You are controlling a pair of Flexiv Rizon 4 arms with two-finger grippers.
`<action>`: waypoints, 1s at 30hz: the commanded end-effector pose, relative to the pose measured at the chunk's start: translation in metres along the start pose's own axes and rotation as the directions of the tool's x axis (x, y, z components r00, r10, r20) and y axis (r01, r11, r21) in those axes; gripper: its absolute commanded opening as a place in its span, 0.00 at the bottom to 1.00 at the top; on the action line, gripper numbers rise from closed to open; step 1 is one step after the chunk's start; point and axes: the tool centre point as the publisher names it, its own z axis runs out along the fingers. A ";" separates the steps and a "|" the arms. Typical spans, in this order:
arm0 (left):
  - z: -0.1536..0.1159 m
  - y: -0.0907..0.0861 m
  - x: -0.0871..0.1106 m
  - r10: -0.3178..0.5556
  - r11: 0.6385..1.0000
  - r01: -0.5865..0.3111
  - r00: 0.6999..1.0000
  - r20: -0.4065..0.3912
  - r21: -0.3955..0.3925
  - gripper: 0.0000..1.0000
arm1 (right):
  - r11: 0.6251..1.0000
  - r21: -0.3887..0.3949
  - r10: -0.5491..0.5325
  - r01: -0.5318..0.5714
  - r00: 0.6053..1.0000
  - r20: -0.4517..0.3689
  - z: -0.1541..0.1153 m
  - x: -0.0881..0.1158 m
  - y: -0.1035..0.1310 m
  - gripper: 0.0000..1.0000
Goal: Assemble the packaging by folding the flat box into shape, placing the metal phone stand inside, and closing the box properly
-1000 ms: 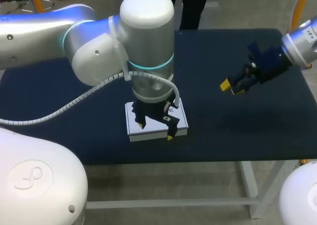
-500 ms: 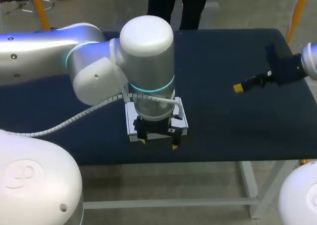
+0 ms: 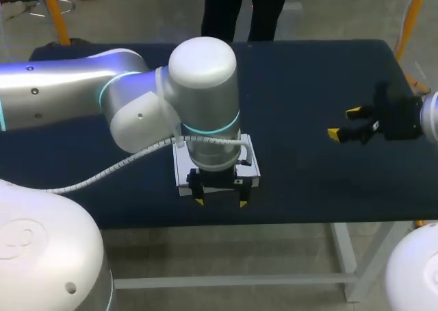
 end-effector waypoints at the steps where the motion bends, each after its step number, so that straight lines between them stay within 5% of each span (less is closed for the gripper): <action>1: 0.013 -0.007 0.003 -0.024 1.000 0.024 1.000 0.008 0.001 1.00 | 0.993 -0.118 -0.011 0.003 0.997 -0.073 0.006 -0.019 -0.006 1.00; 30: 0.033 -0.080 -0.007 -0.137 0.989 0.135 0.990 0.044 0.055 1.00 | 0.991 -0.121 -0.060 0.049 0.994 -0.094 0.007 -0.026 -0.008 1.00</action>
